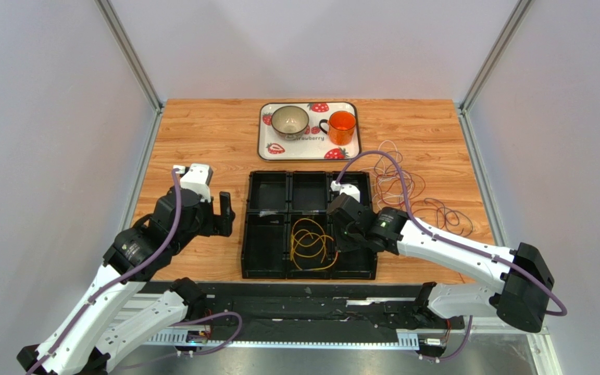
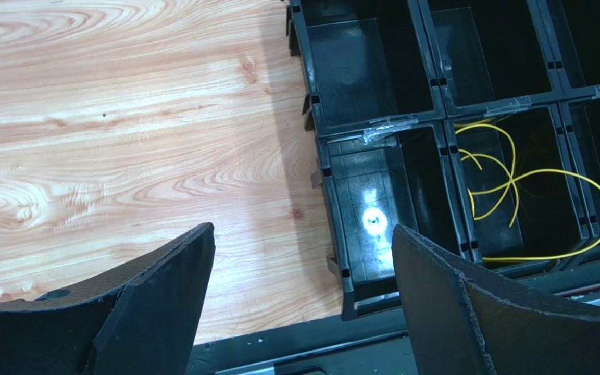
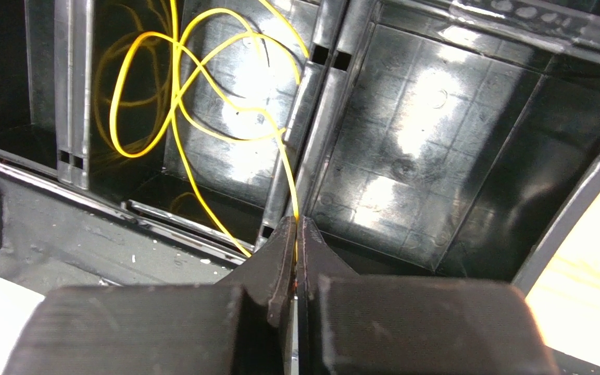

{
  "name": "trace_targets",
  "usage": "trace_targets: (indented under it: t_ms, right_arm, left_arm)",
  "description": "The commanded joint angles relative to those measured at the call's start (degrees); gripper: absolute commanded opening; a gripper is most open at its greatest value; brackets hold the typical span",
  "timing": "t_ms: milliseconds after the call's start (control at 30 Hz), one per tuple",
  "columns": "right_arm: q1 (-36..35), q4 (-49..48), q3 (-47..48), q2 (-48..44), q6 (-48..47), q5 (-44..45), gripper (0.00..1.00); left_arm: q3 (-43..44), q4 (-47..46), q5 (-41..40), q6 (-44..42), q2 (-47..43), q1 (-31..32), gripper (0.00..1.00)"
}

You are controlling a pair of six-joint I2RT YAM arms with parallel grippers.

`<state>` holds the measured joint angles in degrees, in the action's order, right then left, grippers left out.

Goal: Untangle the cables

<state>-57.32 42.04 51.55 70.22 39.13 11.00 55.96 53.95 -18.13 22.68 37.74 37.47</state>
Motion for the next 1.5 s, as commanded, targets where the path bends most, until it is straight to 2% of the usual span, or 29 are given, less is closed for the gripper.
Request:
trace_targets:
  t_ms: [0, 333, 467, 600, 800, 1133, 1400, 1467]
  right_arm:
    - [-0.3, -3.4, 4.1, 0.6, -1.0, -1.5, 0.0]
    - [-0.3, -10.3, 10.7, 6.6, -2.0, -7.1, 0.0]
    - [-0.3, -13.8, 10.2, 7.0, -2.1, -7.0, 0.0]
    - [-0.3, -14.8, 9.0, 11.9, -2.8, -7.1, 0.0]
    - [-0.2, -15.1, 9.0, 17.1, -5.5, -2.0, 0.0]
    - [0.3, -10.9, 14.4, 23.3, -10.2, 13.9, 0.0]
    - [0.3, -9.4, 16.4, 23.9, -11.3, 17.4, 0.0]
    - [0.2, -8.3, 16.9, 23.7, -11.3, 17.3, 0.03]
  left_arm:
    - [0.0, -0.9, 0.0, 0.3, 0.3, 0.2, 0.92]
    - [-0.1, -0.9, -0.2, 0.4, 0.5, 0.2, 0.92]
    - [0.0, -0.9, -0.4, 0.4, 0.6, 0.2, 0.92]
    - [0.0, -0.8, -0.2, 0.4, 0.7, 0.1, 0.92]
    - [0.0, -0.9, 0.1, 0.3, 0.8, 0.2, 0.92]
    - [-0.1, -1.0, 0.3, 0.2, 0.1, 0.1, 0.92]
    - [-0.2, -1.2, 0.5, 0.2, -0.1, 0.2, 0.92]
    - [-0.2, -1.1, 0.4, 0.2, -0.2, 0.1, 0.92]
